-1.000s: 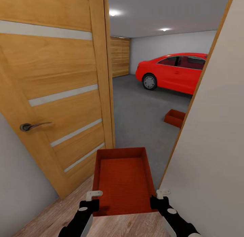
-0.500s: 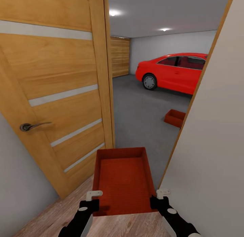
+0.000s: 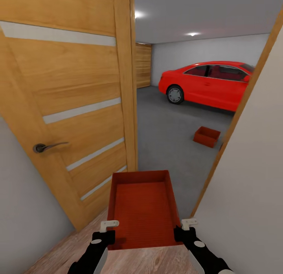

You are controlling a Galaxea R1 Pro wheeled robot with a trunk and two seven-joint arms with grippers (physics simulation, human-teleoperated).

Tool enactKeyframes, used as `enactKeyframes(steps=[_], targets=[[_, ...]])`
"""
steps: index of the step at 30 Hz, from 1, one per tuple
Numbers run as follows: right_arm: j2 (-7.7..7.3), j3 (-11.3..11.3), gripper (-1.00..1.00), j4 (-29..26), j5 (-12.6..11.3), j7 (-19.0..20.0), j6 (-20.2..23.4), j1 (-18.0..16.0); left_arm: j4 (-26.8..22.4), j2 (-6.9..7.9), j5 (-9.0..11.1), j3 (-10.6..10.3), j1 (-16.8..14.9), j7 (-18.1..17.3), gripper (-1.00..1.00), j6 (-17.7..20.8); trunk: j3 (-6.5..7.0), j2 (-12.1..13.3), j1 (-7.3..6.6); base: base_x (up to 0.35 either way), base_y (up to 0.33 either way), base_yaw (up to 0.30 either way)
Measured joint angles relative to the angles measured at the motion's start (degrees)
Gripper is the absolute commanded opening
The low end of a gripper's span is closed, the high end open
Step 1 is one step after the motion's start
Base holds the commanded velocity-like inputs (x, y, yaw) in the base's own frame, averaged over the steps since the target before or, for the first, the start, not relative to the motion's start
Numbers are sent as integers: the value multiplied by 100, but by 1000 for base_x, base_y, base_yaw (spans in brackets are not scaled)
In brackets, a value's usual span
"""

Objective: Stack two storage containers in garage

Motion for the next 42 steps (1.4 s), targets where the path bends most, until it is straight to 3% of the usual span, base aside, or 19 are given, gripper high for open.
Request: enactKeyframes(steps=[12, 24, 35, 42], targets=[[1, 1, -100, 2, -2, 0, 0, -1, 2, 1, 1, 0, 2, -1, -100, -1, 0, 0, -1, 20, 131, 0], [-1, 0, -100, 2, 1, 1, 0, -1, 7, 1, 9, -8, -1, 7, -100, -3, 0, 0, -2, 276, 15, 0], [-1, 4, -100, 3, -5, 1, 0, -1, 7, 1, 9, -8, 0, 7, -100, -3, 0, 0, 0, 21, 10, 0], [-1, 2, -100, 1, 0, 1, 0, 0, 3, 0, 7, -6, 1, 7, -100, -2, 0, 0, 0, 0, 263, 0]])
